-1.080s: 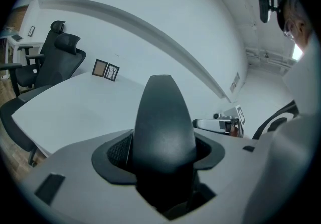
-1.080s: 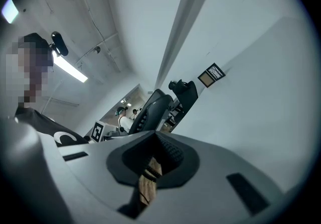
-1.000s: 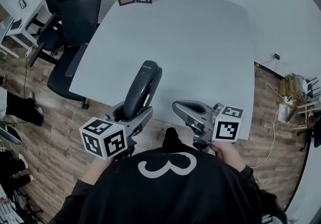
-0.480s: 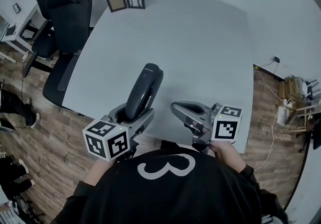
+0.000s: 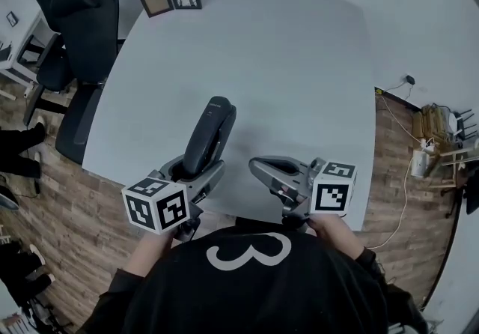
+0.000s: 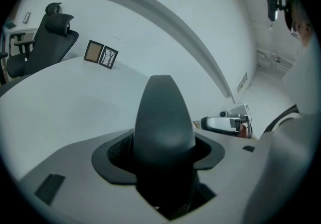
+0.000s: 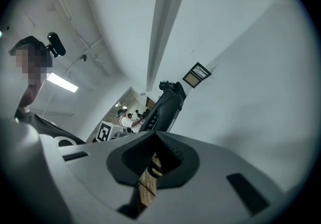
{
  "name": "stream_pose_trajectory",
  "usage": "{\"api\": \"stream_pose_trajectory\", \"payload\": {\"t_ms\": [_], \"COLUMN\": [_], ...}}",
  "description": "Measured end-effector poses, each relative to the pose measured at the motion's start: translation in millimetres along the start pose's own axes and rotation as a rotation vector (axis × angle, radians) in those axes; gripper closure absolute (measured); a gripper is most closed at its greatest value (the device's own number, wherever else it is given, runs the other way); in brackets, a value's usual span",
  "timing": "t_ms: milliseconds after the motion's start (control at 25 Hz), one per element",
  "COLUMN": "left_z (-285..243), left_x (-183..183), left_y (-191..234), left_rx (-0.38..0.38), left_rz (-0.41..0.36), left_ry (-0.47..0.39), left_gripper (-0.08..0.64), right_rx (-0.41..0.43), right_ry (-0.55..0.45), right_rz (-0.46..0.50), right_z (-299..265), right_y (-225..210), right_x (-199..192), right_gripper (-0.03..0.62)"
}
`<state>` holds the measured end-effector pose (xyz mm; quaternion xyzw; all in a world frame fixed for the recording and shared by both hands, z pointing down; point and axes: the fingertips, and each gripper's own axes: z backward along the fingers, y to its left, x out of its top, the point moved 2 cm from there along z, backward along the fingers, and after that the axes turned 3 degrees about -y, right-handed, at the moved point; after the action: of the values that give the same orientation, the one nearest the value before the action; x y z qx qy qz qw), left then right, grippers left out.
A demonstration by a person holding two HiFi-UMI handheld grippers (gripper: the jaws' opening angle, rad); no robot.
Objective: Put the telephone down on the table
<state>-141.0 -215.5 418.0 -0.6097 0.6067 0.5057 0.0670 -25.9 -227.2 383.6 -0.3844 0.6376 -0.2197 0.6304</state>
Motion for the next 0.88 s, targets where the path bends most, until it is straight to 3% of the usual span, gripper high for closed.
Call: {"api": "stream_pose_trajectory", "payload": {"t_ms": [320,880], "left_z": [-37.2,-93.1], "left_x": [5.4,4.0], "left_y": [8.5,55.2], "left_rx": [-0.026,0.094], "left_rz": [0.051,-0.039], "left_ry": [0.032,0.086], "left_gripper": [0.27,0.27], "right_rx": [0.004,-0.051], "right_ry": [-0.031,-0.018], "right_rz": [-0.046,-0.082], "right_z": [13.2,13.5], "right_y": [-16.6,-53.1], "right_x": [11.3,10.7], "right_gripper": [0.583,0.583]}}
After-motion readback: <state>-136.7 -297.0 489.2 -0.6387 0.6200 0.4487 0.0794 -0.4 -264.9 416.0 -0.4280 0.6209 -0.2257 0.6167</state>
